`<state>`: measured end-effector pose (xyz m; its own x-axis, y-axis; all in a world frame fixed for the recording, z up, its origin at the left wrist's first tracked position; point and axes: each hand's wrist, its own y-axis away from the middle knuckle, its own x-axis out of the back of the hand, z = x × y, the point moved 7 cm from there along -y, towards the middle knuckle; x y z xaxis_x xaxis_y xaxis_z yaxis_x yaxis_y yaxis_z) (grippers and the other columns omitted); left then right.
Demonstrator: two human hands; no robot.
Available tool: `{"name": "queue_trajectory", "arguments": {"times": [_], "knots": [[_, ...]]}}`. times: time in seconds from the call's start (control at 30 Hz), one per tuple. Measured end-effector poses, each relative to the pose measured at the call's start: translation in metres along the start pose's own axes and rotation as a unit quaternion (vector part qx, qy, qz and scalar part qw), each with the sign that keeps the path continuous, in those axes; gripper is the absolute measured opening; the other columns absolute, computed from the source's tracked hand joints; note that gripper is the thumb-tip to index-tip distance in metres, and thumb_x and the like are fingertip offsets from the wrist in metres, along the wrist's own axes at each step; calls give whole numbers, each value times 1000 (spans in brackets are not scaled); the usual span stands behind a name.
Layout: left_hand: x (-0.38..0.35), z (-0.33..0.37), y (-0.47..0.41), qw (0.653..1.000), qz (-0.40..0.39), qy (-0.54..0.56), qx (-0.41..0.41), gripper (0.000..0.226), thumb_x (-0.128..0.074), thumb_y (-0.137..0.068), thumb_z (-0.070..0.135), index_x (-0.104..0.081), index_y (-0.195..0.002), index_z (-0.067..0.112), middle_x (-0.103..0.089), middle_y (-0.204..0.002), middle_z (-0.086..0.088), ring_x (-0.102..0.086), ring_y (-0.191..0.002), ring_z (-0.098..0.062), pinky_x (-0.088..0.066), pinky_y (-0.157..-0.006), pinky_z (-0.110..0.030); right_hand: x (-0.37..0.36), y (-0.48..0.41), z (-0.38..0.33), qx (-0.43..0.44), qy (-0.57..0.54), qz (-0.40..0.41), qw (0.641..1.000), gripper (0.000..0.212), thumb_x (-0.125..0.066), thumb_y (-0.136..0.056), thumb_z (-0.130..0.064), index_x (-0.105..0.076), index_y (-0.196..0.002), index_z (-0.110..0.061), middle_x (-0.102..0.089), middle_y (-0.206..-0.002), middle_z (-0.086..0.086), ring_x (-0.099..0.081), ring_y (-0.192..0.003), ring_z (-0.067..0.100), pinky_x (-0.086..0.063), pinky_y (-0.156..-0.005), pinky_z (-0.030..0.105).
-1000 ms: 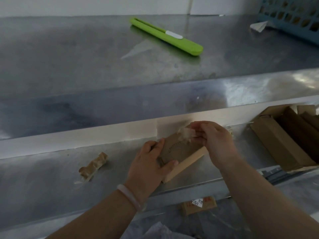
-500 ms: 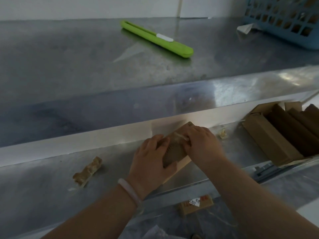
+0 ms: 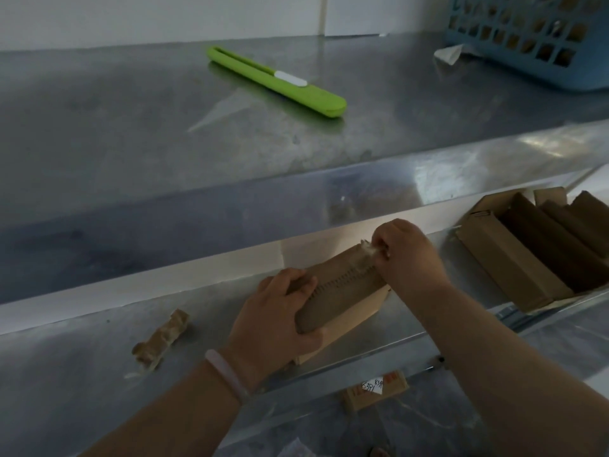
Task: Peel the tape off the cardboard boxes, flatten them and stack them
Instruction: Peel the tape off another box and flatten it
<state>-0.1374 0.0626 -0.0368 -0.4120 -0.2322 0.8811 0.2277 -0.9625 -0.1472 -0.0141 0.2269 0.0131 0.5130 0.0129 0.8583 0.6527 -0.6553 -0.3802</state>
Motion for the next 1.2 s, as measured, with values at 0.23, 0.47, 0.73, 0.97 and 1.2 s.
{"name": "queue_trajectory", "arguments": {"times": [0.23,0.47,0.73,0.97,1.2], "knots": [[0,1,1,1000,5,-5,0,83,-52,-66,67,-47,-138,23,-38,-137,11,-39,-121,-12,-34,-101,-23,-12,23,-12,141,68,-65,985,15,-69,-73,-10,-74,-86,-15,-69,-85,-1,-61,-81,22,-53,-80,32],[13,15,-10,996,10,-83,1,77,-48,-66,71,-53,-129,26,-48,-121,8,-49,-110,-16,-44,-93,-34,-13,26,13,-68,-106,-63,990,22,-67,-87,-35,-74,-106,-29,-69,-103,-11,-60,-97,8,-49,-93,30],[-2,22,-20,991,0,-131,33,77,-28,-76,76,-44,-137,33,-38,-111,-2,-46,-96,-22,-48,-84,-38,-17,18,16,-137,-12,-139,981,25,-65,-85,-41,-67,-104,-24,-61,-100,-1,-58,-91,17,-51,-82,34],[-2,21,-18,995,7,-95,24,80,-31,-73,77,-48,-136,31,-38,-113,-1,-45,-101,-20,-48,-89,-38,-9,16,25,-150,-18,-111,982,11,-54,-93,-22,-64,-96,-17,-61,-91,0,-58,-84,17,-47,-72,27],[-1,17,-16,996,21,-85,18,75,-41,-73,75,-52,-133,32,-38,-111,2,-46,-101,-19,-49,-88,-40,-6,36,77,-338,-227,-35,913,8,-71,-83,-17,-65,-83,-21,-68,-78,-8,-66,-75,12,-53,-67,21]]}}
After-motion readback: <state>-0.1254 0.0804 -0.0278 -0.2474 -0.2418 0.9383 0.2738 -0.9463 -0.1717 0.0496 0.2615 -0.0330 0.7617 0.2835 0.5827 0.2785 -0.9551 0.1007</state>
